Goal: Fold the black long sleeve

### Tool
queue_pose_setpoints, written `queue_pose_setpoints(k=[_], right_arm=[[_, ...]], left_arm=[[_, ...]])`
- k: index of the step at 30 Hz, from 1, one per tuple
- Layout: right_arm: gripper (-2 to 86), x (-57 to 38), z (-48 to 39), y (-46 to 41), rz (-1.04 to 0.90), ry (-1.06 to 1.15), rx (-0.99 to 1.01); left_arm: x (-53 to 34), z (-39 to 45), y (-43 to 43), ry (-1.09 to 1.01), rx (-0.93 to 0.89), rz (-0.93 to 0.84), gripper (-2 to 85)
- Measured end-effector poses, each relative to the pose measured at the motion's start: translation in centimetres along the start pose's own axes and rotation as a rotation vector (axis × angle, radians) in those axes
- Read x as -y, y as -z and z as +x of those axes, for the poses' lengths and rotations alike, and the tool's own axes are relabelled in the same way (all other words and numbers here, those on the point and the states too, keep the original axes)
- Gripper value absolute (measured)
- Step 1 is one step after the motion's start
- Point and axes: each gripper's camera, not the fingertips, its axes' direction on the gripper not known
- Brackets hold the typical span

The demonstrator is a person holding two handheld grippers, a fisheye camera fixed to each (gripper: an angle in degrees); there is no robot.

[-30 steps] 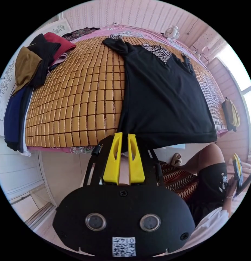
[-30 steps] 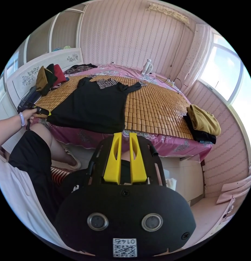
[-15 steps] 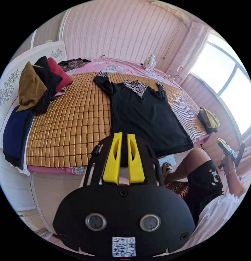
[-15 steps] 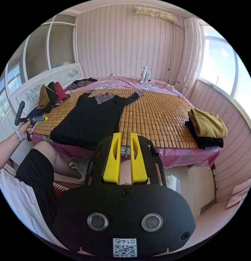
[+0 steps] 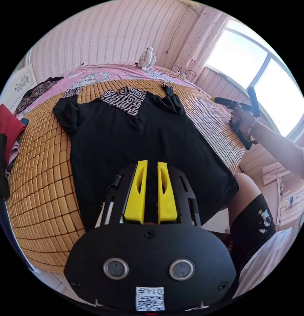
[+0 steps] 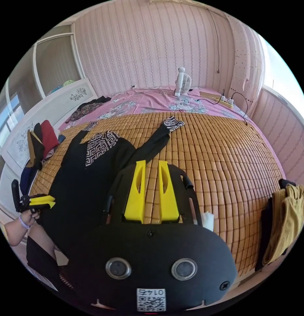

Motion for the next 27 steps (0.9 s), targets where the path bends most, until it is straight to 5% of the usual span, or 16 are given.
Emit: queue_pose_setpoints(k=[13, 19, 27], right_arm=[[3.6, 17.4, 10.5, -16.0, -0.13, -0.316, 0.095], [1.7, 15.6, 13.6, -6.2, -0.11, -0.293, 0.245], [3.2, 11.6, 15.8, 12.4, -0.363, -0.447, 0.128]], left_arm=[[8.5, -2.0, -7.6, 0.076, -0.071, -0.12, 3.5], [13.1, -0.8, -7.3, 0.067, -0.101, -0.161, 3.8], [22.6, 2.9, -8.3, -0.034, -0.198, -0.035, 4.1]])
